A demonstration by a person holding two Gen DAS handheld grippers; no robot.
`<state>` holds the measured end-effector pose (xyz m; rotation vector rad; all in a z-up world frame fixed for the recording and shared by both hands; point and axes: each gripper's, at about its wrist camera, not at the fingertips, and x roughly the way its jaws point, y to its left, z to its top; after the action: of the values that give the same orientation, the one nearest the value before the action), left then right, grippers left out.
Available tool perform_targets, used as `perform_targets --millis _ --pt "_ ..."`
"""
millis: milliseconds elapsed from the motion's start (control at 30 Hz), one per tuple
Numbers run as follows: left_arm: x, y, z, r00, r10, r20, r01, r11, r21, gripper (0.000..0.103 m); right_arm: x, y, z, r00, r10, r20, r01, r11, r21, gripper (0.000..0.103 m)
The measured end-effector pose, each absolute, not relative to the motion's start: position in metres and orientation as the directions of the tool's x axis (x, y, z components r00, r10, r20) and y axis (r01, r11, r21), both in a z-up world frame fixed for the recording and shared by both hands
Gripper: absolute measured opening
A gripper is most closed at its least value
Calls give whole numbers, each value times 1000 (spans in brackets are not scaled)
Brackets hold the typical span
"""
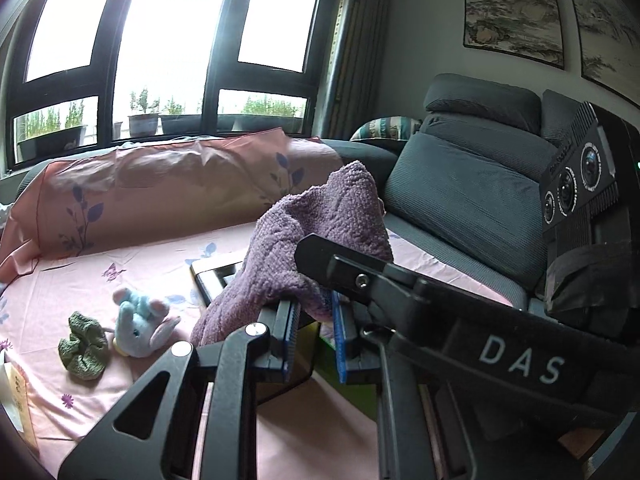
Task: Organize soft objects
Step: 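Lift the purple cloth and carry it to the green box, then lower the purple cloth into the green box and open the right gripper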
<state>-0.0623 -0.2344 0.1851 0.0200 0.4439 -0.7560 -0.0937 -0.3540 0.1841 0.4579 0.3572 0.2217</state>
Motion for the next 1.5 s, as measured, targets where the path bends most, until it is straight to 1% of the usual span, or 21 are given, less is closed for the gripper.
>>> perform_targets --millis 133,367,467,600,800,900,1000,1067,1133,1233,1400,1500 --pt "-66 -266 192 608 -692 -389 721 686 -96 12 -108 -384 188 942 233 -242 -87 864 496 32" --pt "-60 -310 195 520 -761 -388 799 594 -95 12 -126 -430 186 972 135 -190 -9 835 550 32" --pt "-52 -327 190 479 -778 -406 816 566 -121 12 -123 -445 184 974 96 -204 33 832 553 32" --pt "-49 -348 184 445 -793 -417 830 540 -140 12 -126 -468 173 978 73 -196 61 797 600 32" --pt "-41 -369 172 408 -800 -439 846 512 -146 12 -120 -489 159 973 45 -226 111 768 631 32" --pt "-35 -377 164 392 -796 -460 842 512 -168 13 -118 -498 151 971 35 -236 131 750 649 32" --pt "-26 -384 150 374 -780 -501 832 521 -192 13 -110 -504 139 958 41 -285 166 730 663 32" --pt "-19 -386 139 378 -761 -528 810 547 -208 15 -103 -507 131 944 50 -326 191 722 665 32" --pt "-12 -387 130 388 -731 -560 782 583 -219 15 -93 -508 123 929 70 -363 208 713 669 32" --pt "-3 -387 117 405 -679 -613 746 633 -208 16 -79 -507 111 905 101 -414 229 705 671 32" --pt "6 -389 98 412 -595 -690 706 687 -171 21 -59 -504 94 846 120 -519 298 702 647 32" --pt "8 -391 87 389 -571 -723 684 705 -188 21 -54 -509 81 813 144 -565 341 668 661 32"
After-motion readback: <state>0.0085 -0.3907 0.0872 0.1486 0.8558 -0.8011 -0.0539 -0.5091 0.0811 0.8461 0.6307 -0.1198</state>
